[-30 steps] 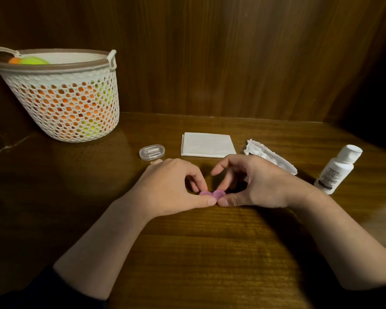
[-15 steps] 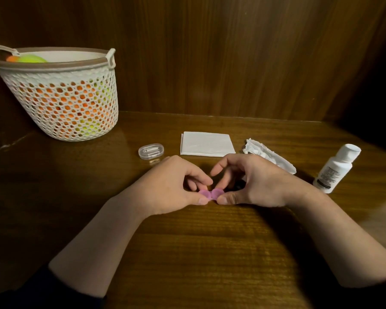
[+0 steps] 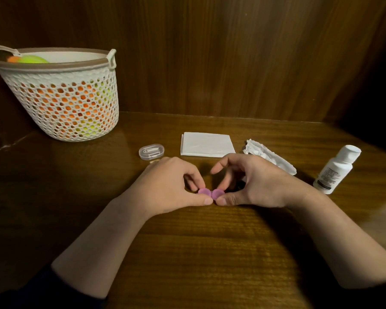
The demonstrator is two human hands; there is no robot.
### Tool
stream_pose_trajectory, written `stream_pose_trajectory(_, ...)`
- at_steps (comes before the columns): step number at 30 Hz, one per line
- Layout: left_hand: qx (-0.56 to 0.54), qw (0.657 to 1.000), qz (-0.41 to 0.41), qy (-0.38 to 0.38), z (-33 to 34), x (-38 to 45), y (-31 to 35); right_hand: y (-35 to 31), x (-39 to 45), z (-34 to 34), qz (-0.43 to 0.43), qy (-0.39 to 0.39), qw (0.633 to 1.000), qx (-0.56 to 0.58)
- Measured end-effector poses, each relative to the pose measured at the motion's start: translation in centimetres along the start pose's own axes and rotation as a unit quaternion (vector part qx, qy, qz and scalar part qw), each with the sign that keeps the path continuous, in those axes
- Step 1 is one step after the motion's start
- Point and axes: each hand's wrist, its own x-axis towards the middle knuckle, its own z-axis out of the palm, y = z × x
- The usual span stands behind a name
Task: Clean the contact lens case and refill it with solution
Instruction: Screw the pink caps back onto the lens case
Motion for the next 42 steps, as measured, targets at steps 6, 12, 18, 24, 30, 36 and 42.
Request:
stream_pose_trajectory(6,-0.046,0.999,-0.004,-0.006,0.49,0.04,0.04,-0.11,-0.05,0.06,-0.003,0.007,1.000,0.001)
stream_pose_trajectory(12,-0.063,0.997,0.017,-0.032,0.36,-0.06,0.12,-0.17,-0.09,0.00,-0.003,0.005,1.000,0.002)
stream_pose_trajectory(18,-0.053,0.997,0.022,-0.045,0.26,-0.05,-0.24,-0.22,-0.05,0.00,-0.001,0.007,1.000,0.003)
stream_pose_trajectory(24,-0.032,1.000,0.000,-0.001,0.29,-0.05,0.04,-0.10,0.13,-0.05,-0.002,0.009,1.000,0.003)
stream_pose_trajectory(30,-0.040,0.999,-0.006,-0.004,0.59,0.07,0.43,0.10,0.06,0.11,-0.011,0.019,1.000,0.001)
stream_pose_trajectory(36,-0.039,0.998,0.022,-0.037,0.38,0.05,0.33,0.04,-0.04,0.00,-0.008,0.019,1.000,0.003)
stream_pose_trajectory(42,-0.038,0.999,0.020,-0.014,0.45,-0.13,0.16,0.05,0.05,-0.01,-0.003,0.016,1.000,0.006)
